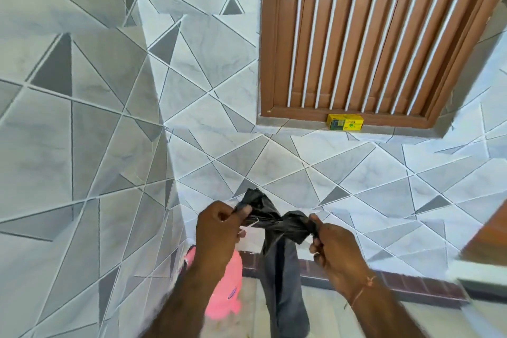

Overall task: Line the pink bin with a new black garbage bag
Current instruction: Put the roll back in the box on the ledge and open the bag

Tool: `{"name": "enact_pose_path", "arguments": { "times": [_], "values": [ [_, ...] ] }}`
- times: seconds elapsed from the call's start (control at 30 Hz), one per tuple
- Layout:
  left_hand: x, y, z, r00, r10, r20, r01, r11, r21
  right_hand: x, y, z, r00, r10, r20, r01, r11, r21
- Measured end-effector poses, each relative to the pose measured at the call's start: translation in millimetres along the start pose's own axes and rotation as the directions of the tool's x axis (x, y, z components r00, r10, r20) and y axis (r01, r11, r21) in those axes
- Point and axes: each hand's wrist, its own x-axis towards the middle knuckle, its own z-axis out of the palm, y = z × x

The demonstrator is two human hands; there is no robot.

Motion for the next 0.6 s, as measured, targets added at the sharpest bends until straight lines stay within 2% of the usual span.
{"name": "enact_pose_path", "arguments": {
  "times": [0.07, 0.1, 0.13, 0.17, 0.2, 0.23, 0.27, 0.3, 0.37, 0.43, 0.6],
  "values": [
    [-2, -1, -6, 0.991, -0.135, -0.016, 0.125, 0.954, -0.271, -10, 7, 0, 0.992, -0.112, 0.06, 0.125, 0.945, -0.303],
    [-4, 0, -8, 0.984, -0.177, 0.003, 0.167, 0.918, -0.36, -13, 15, 0, 0.983, -0.135, 0.124, 0.18, 0.831, -0.526],
    [-6, 2, -11, 0.98, -0.197, 0.03, 0.191, 0.889, -0.416, -14, 25, 1, 0.974, -0.132, 0.186, 0.226, 0.656, -0.72],
    [-9, 4, -14, 0.979, -0.195, 0.051, 0.198, 0.879, -0.433, -17, 31, 4, 0.958, -0.149, 0.246, 0.287, 0.476, -0.831],
    [-11, 5, -15, 0.981, -0.182, 0.068, 0.194, 0.884, -0.425, -21, 33, 6, 0.933, -0.226, 0.281, 0.348, 0.358, -0.867],
    [-13, 7, -14, 0.984, -0.161, 0.075, 0.178, 0.899, -0.401, -24, 30, 9, 0.888, -0.357, 0.29, 0.41, 0.331, -0.85],
    [-16, 10, -14, 0.987, -0.142, 0.068, 0.157, 0.91, -0.384, -29, 21, 13, 0.83, -0.482, 0.281, 0.492, 0.393, -0.777],
    [-19, 12, -12, 0.99, -0.13, 0.061, 0.144, 0.916, -0.374, -33, 12, 19, 0.805, -0.532, 0.262, 0.549, 0.502, -0.668],
    [-27, 17, -7, 0.991, -0.122, 0.061, 0.136, 0.913, -0.384, -43, -9, 34, 0.848, -0.411, 0.334, 0.529, 0.693, -0.49],
    [-34, 22, 0, 0.989, -0.119, 0.089, 0.144, 0.909, -0.391, -50, -18, 43, 0.852, -0.304, 0.427, 0.485, 0.765, -0.424],
    [-36, 19, 2, 0.986, -0.117, 0.118, 0.154, 0.914, -0.376, -47, -16, 35, 0.885, -0.206, 0.417, 0.291, 0.945, -0.15]
  ]
}}
